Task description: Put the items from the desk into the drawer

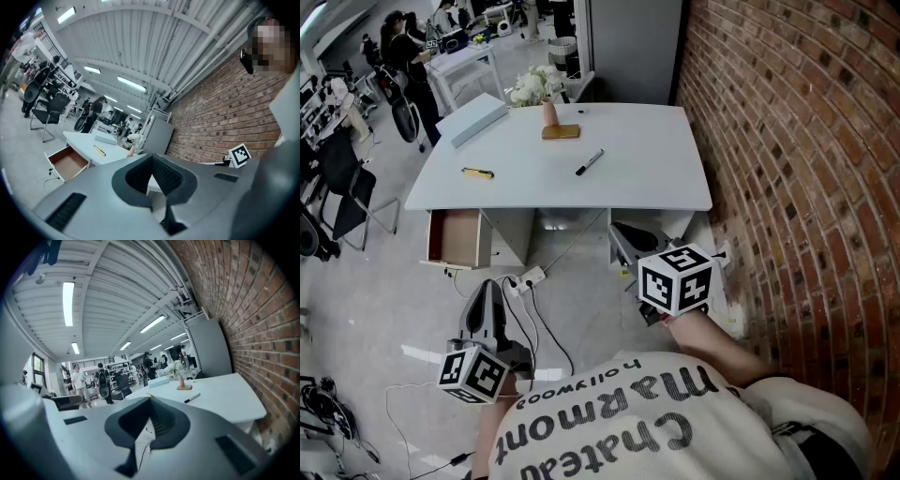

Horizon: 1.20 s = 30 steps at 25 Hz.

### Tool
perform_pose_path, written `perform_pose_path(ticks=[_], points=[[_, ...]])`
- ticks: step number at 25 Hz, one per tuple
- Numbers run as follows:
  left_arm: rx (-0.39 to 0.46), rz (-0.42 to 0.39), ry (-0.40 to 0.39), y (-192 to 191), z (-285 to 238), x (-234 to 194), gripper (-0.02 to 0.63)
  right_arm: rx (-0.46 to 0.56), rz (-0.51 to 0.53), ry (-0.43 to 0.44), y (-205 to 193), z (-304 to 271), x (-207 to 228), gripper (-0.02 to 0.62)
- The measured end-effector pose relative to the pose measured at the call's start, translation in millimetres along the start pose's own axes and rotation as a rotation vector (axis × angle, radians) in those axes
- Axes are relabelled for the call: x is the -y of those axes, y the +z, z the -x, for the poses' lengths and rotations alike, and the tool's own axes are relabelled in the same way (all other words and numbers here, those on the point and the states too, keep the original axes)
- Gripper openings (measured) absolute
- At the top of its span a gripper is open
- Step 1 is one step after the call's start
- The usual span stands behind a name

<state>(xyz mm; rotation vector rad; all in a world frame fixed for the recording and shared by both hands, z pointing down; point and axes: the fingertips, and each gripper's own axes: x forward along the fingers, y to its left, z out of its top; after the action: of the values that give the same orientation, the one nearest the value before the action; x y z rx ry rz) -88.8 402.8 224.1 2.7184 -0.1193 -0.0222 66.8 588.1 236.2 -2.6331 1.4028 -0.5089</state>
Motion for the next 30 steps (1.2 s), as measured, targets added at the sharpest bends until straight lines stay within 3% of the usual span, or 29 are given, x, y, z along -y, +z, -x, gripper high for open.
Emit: perform_pose_path(ticks=[5,12,16,30], points=[[-0.018,0.014,0.008,-4.5,-8.5,-15.1,0.002,-0.023,-0.01,0.013,-5.3,-18.0,-0.6,0.003],[-0.056,0.049,0.026,-16.8,-35.0,-43.1,0.002,-0.048,-0.116,0.005,-15.0,-57.0,22.8,0.003],[-0.056,0.052,0.046,-9.6,-59.4,-59.0,0.002,-0.066,-0.092,0.013,-10.3,-90.2,37.4,0.003],[-0.021,0.062,0.129,23.0,-179.2,-103.9,0.002,-0.095,-0.106,0.06,44.5,-222.9,114.9,0.003]])
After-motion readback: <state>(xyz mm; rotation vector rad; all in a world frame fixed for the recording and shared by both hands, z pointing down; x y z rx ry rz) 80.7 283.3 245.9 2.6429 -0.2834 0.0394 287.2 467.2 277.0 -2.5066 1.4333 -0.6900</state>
